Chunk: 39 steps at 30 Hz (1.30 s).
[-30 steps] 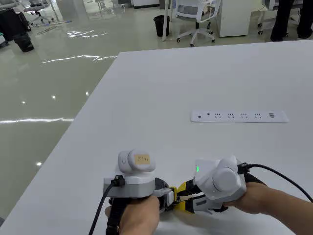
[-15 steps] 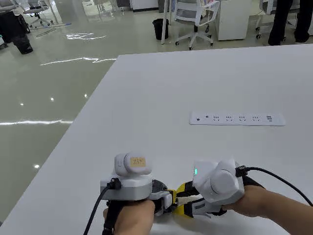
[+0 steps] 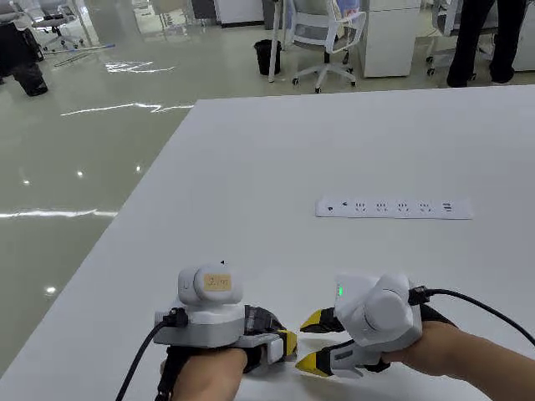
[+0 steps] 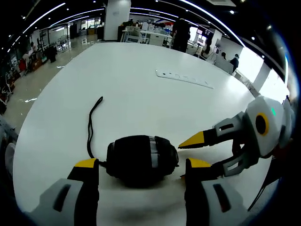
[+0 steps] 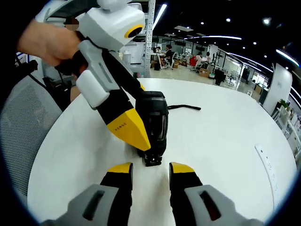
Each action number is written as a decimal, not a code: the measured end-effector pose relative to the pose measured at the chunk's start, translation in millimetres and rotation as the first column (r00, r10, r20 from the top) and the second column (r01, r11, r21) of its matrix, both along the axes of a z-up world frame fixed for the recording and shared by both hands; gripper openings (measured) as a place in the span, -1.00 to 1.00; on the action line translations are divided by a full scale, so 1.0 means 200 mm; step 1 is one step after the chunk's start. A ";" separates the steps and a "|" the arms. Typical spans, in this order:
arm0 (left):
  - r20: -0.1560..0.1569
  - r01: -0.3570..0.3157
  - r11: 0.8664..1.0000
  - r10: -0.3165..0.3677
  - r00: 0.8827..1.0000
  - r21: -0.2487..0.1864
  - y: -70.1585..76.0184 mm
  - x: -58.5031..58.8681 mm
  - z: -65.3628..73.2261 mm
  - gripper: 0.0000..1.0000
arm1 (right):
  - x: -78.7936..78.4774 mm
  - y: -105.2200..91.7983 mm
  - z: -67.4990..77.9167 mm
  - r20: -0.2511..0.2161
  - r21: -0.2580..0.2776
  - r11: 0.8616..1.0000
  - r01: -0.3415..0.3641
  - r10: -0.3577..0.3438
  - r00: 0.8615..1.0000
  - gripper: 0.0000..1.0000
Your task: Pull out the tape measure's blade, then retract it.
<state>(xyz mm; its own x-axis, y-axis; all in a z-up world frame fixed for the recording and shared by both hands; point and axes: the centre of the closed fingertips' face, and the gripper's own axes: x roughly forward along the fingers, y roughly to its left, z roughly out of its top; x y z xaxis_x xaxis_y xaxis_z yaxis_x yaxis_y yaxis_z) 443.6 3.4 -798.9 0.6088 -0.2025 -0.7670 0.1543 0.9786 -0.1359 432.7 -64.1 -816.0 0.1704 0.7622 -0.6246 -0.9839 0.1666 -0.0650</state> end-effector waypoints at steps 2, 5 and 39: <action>0.009 0.019 1.000 -0.019 1.000 -0.006 0.00 -0.01 0.02 0.47 | -0.01 -0.02 0.01 0.008 0.001 1.000 0.005 -0.005 1.000 -0.37; 0.031 0.053 0.999 -0.053 0.998 -0.004 0.01 -0.01 0.04 0.48 | -0.01 -0.04 0.04 0.006 0.003 0.999 0.038 -0.038 0.999 -0.31; 0.149 0.406 0.914 -0.403 0.903 0.008 0.05 -0.28 0.26 0.69 | -0.20 -0.37 0.32 -0.008 0.053 0.943 0.328 -0.328 0.945 0.12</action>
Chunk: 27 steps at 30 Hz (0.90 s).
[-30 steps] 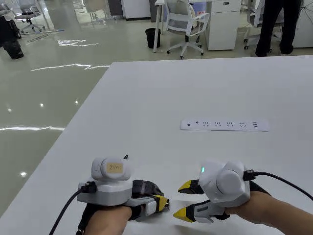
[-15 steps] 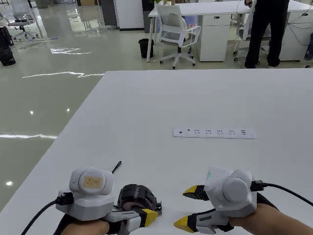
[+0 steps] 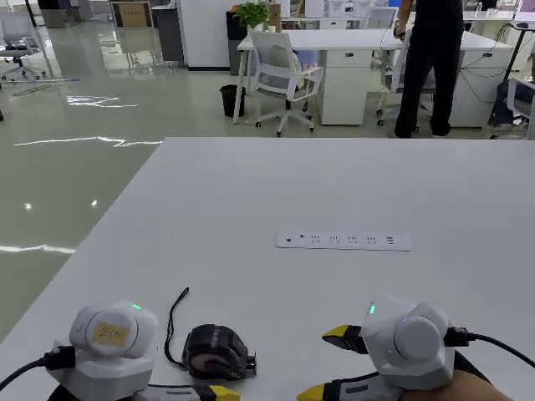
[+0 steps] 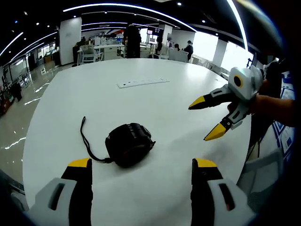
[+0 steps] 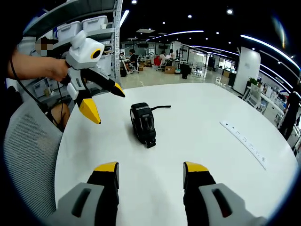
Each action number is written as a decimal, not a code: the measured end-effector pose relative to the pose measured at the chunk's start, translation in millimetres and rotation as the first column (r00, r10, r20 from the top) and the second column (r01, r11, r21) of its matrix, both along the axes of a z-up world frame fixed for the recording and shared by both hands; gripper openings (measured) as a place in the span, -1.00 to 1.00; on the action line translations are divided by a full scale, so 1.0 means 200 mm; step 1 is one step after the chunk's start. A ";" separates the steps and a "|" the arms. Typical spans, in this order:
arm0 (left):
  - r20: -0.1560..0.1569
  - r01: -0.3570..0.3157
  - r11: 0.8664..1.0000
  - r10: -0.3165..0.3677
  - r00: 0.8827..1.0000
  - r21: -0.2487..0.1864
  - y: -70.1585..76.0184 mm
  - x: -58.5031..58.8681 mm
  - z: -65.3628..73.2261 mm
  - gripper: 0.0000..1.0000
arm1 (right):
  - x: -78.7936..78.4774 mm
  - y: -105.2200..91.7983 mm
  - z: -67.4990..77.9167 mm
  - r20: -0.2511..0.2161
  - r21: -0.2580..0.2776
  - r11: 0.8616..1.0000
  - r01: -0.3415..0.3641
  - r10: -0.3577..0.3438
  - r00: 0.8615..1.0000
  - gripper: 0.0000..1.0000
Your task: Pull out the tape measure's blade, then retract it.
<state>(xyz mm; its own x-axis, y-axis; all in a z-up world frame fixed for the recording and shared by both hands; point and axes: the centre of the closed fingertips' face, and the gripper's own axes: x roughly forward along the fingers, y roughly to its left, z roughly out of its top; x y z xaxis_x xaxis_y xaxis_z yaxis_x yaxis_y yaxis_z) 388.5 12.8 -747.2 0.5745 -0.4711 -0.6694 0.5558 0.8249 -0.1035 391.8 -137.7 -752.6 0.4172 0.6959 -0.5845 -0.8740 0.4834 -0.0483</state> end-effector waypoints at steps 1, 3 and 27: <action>0.001 0.007 1.000 -0.007 1.000 -0.003 0.00 -0.01 0.00 0.69 | -0.01 -0.01 0.01 -0.002 0.001 1.000 0.006 -0.006 1.000 0.14; 0.005 0.033 0.999 -0.033 0.999 -0.002 -0.01 -0.03 0.01 0.70 | -0.03 -0.04 0.02 -0.010 -0.002 1.000 0.021 -0.021 1.000 0.19; 0.041 0.198 0.980 -0.198 0.979 0.006 -0.07 -0.21 0.06 0.85 | -0.25 -0.37 0.13 -0.007 0.037 0.987 0.154 -0.154 0.988 0.40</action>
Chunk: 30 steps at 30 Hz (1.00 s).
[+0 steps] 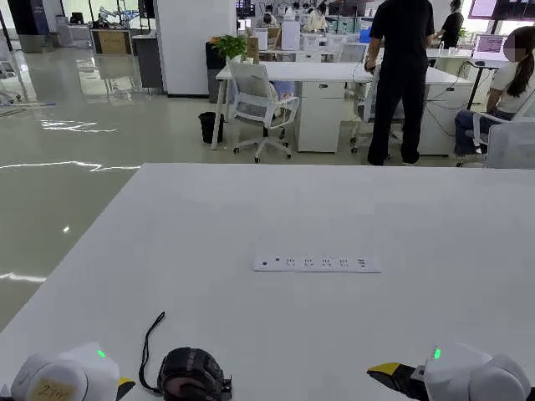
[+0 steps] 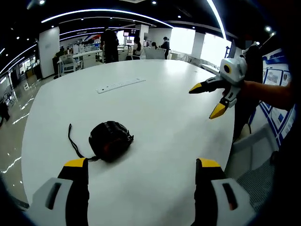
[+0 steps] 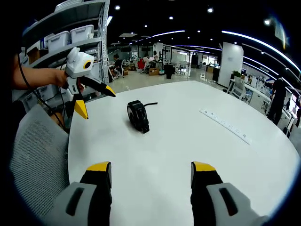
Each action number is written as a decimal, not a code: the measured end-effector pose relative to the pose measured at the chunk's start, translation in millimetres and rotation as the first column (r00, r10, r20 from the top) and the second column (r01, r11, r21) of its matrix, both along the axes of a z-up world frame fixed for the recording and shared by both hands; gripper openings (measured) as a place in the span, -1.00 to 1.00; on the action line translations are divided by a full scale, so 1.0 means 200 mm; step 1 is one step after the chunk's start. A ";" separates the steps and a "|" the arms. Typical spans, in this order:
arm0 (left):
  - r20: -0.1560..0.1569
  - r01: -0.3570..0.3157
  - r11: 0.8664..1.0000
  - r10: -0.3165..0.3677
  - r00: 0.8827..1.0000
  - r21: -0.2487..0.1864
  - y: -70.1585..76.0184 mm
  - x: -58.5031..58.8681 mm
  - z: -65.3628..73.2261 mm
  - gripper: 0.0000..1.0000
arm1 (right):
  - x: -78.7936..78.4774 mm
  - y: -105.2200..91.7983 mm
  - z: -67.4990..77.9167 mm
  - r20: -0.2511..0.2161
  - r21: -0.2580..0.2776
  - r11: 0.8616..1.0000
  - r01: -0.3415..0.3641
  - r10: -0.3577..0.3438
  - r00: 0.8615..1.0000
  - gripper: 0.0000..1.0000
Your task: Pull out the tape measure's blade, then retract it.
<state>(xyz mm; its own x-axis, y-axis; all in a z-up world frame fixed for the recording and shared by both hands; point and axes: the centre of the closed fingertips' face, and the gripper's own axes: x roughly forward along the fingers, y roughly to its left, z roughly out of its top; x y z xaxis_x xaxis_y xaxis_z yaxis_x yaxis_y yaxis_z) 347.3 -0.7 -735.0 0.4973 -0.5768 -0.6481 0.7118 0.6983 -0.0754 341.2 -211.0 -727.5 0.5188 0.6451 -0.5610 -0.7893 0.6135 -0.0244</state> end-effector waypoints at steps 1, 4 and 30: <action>0.006 0.007 1.000 -0.007 1.000 0.002 0.00 -0.01 0.00 0.86 | -0.01 -0.01 0.01 0.002 0.000 1.000 0.002 -0.002 1.000 0.41; 0.013 0.009 1.000 -0.009 1.000 0.002 0.02 -0.01 0.01 0.88 | -0.03 -0.04 0.02 0.004 0.013 1.000 0.005 -0.005 1.000 0.46; 0.111 0.055 0.998 -0.050 0.993 -0.043 0.05 -0.03 0.14 0.98 | -0.10 -0.18 0.11 0.034 0.065 0.997 0.037 -0.039 0.999 0.78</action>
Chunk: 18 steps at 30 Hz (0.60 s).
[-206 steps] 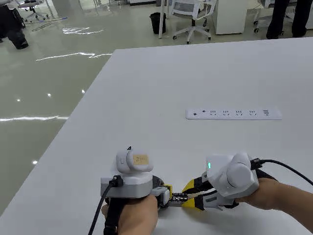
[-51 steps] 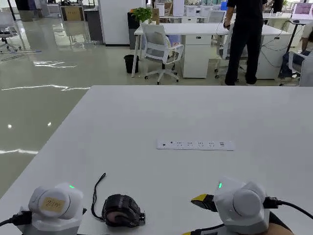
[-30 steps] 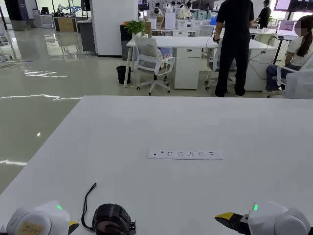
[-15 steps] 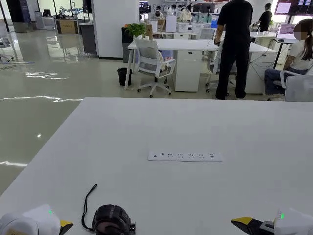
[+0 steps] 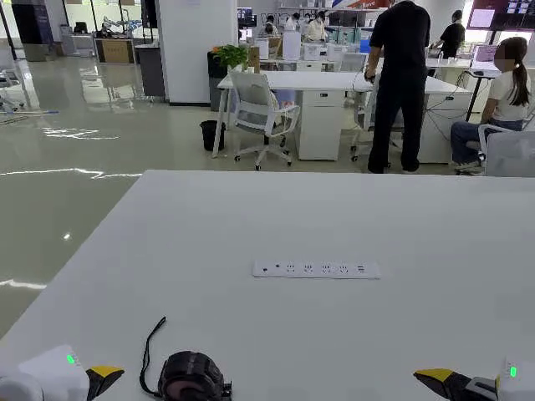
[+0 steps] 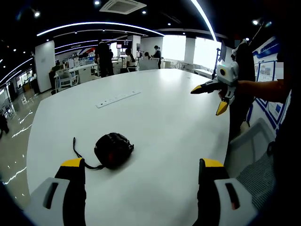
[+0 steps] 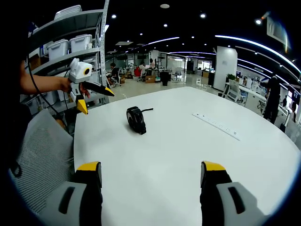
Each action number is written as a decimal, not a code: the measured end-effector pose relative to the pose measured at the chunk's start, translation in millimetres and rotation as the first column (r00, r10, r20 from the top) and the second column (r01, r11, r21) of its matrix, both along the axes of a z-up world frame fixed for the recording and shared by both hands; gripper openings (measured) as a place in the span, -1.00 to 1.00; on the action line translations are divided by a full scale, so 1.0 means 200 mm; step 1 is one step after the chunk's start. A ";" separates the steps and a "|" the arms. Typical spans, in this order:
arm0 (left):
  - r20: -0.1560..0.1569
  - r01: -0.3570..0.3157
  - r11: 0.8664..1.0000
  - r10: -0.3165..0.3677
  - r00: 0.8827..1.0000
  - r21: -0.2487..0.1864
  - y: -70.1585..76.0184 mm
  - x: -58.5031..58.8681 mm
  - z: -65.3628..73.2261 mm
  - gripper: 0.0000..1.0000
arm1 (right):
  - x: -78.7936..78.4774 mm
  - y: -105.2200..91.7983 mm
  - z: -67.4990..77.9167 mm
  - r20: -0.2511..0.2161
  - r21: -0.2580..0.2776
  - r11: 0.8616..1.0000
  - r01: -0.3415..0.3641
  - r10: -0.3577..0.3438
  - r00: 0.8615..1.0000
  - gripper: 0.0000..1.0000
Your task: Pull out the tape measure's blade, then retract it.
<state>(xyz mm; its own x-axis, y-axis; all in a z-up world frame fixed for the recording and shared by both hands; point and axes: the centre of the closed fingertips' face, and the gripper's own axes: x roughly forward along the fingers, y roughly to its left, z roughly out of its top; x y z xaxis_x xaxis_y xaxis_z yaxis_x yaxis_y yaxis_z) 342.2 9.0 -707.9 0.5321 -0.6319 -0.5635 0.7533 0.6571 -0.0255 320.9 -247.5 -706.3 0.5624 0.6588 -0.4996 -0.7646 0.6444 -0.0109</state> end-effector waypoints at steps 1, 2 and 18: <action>-0.001 0.000 1.000 0.000 1.000 0.002 0.00 -0.01 0.00 0.98 | 0.00 -0.01 0.00 0.000 -0.004 1.000 0.002 -0.002 1.000 0.78; -0.002 -0.001 1.000 0.001 1.000 0.007 0.01 -0.01 -0.01 0.98 | 0.00 -0.01 0.00 0.001 -0.005 1.000 0.002 -0.002 1.000 0.78; 0.012 0.002 1.000 -0.002 1.000 0.005 0.06 0.01 0.00 0.98 | -0.02 -0.07 -0.01 0.002 -0.034 0.999 0.010 -0.010 1.000 0.80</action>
